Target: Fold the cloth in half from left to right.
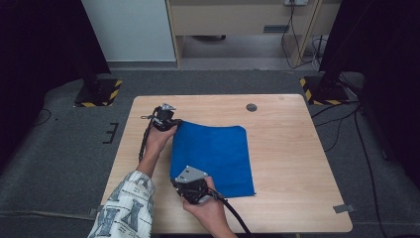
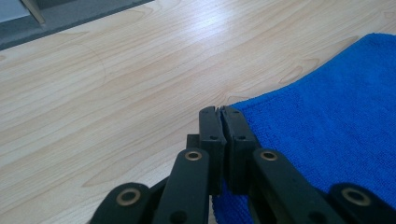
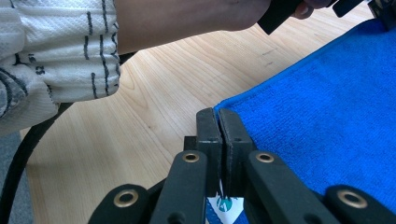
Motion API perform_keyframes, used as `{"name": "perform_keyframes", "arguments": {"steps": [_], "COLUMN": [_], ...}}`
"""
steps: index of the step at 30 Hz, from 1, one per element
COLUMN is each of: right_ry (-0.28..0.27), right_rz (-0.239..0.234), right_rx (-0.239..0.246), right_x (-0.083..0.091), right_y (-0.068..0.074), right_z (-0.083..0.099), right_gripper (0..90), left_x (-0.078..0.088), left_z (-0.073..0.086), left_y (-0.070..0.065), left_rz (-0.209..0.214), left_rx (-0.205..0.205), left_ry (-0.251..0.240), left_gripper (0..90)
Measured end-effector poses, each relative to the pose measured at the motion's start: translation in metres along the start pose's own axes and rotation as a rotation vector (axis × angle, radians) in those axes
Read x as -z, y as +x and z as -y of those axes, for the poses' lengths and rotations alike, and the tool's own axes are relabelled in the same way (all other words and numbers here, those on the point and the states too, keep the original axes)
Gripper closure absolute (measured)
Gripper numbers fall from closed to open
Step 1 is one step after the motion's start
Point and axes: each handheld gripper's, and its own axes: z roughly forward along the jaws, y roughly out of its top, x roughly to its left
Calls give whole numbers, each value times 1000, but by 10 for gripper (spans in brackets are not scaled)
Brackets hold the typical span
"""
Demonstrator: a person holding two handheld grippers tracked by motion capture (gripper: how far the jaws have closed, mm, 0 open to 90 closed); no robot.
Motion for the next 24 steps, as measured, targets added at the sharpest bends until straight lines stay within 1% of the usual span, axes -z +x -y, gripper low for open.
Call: {"name": "perform_keyframes", "arguments": {"steps": [3,7,13,16,21,24], "right_ry": [-2,-3,-12,-14,-20,-28], "right_rz": [-1,1,-6,-12,-33,-50], "right_rx": [6,1,4,0,1,-4], "right_x": [-1,-2,-4,-8,-18,-25], "right_y": [3,4,9,12,23,29], "right_z": [0,0,-2,-4,-9,-14], "right_gripper": [883,883,883,883,883,883], "left_x": [1,2,8,13,23,31], "left_z": [0,-1,0,2,9,14], "left_y": [0,0,4,9,20,28], "left_rz": [3,4,3,1,-5,-3], "left_rx": [1,-2,-5,-1,-8,17], "left_ry": [-3,-8,-12,-13,-14,-21], "left_gripper": [876,876,875,876,875,875]}}
